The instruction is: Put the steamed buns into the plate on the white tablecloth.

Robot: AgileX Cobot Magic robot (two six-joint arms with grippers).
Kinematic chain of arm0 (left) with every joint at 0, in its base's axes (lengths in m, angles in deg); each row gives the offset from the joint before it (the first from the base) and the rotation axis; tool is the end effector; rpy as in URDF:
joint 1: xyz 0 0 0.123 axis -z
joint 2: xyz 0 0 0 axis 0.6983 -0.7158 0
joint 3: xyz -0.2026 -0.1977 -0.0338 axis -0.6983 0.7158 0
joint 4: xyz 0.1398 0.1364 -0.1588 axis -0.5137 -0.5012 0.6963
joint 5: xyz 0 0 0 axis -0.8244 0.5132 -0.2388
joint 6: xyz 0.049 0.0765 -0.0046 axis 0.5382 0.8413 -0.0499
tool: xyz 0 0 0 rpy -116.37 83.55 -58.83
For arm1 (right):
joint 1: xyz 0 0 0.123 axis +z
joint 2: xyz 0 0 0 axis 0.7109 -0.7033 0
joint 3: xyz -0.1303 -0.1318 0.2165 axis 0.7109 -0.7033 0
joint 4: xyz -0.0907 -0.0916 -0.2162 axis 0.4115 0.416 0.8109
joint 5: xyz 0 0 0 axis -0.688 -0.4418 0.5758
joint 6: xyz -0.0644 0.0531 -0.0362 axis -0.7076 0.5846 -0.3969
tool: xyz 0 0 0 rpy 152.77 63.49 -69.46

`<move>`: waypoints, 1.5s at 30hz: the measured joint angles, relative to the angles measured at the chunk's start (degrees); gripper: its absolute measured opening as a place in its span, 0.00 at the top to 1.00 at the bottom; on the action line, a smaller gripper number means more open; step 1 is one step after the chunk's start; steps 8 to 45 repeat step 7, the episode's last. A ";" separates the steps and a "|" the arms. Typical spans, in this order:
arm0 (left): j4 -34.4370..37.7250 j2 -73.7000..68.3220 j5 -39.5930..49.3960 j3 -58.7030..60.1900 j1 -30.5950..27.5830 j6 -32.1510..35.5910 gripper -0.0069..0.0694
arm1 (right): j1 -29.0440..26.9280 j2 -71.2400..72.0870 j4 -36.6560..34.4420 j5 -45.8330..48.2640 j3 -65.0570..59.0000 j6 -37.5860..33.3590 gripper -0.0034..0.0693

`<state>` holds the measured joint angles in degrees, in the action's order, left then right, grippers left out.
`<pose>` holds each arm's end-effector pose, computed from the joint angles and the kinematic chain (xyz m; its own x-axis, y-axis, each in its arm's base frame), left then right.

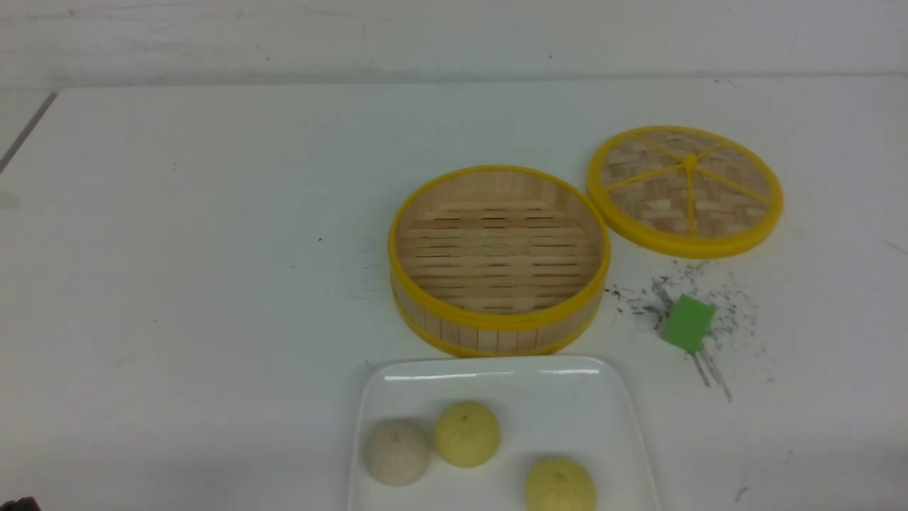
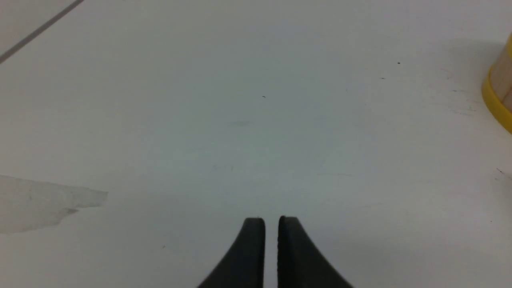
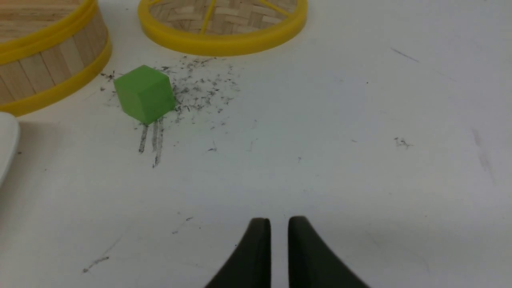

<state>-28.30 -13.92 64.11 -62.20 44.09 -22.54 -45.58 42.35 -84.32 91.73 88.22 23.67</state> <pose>0.0525 0.0052 0.1720 -0.2822 -0.1092 -0.9531 -0.0881 0.9923 -0.0876 0.0514 0.0027 0.1717 -0.3198 0.0345 -0.9468 -0.0150 0.9990 0.0415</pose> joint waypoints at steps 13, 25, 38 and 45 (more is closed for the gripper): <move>0.00 0.00 0.00 0.00 0.00 0.00 0.79 | 0.00 0.00 0.00 0.00 0.00 0.00 0.81; 0.00 0.00 0.00 0.00 0.00 0.00 0.79 | 0.00 0.00 0.00 0.00 0.00 0.00 0.81; 0.00 0.00 0.00 0.00 0.00 0.00 0.79 | 0.00 0.00 0.00 0.00 0.00 0.00 0.81; 0.00 0.00 0.00 0.00 0.00 0.00 0.79 | 0.00 0.00 0.00 0.00 0.00 0.00 0.81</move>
